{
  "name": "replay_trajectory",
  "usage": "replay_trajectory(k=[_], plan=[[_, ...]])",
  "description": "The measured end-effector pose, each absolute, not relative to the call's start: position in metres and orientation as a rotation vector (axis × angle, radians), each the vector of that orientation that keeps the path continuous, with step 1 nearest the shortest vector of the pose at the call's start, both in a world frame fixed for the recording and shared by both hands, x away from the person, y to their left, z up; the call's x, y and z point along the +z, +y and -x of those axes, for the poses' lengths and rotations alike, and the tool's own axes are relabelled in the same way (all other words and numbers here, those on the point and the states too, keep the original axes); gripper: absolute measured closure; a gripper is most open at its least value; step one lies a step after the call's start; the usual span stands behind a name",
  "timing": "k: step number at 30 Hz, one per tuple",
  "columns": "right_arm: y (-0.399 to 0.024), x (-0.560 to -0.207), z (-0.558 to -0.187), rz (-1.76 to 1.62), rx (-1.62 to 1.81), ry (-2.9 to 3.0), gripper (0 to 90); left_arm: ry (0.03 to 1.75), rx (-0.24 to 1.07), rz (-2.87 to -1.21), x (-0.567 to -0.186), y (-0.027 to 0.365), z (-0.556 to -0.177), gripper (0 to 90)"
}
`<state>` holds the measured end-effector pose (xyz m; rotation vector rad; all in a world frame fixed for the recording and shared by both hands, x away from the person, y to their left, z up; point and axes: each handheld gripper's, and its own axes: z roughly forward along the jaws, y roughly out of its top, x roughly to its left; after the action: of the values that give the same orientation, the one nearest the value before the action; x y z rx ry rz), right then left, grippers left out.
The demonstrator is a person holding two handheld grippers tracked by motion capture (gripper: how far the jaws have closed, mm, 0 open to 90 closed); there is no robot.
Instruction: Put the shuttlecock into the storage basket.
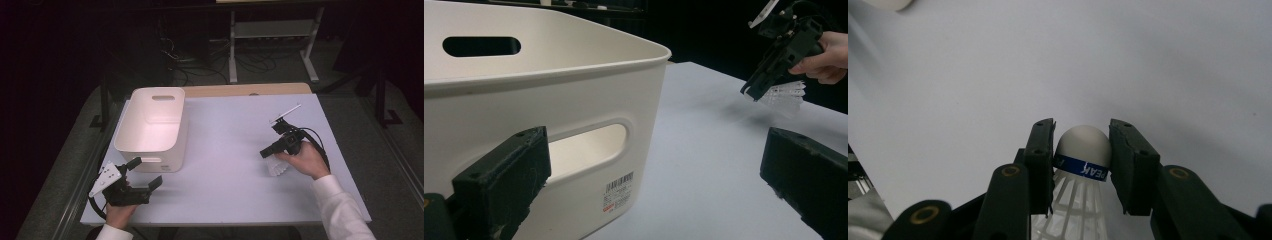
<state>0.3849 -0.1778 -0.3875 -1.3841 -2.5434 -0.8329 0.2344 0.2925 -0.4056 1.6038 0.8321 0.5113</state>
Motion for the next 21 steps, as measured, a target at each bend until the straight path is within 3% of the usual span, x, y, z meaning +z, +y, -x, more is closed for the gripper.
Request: replay_trajectory(k=[21], plan=[[-0.159, -0.357, -0.390, 1.319, -0.916, -2.593, 62.2, 0.830, 0.506, -1.604, -0.406, 0.292, -0.234, 0.0]])
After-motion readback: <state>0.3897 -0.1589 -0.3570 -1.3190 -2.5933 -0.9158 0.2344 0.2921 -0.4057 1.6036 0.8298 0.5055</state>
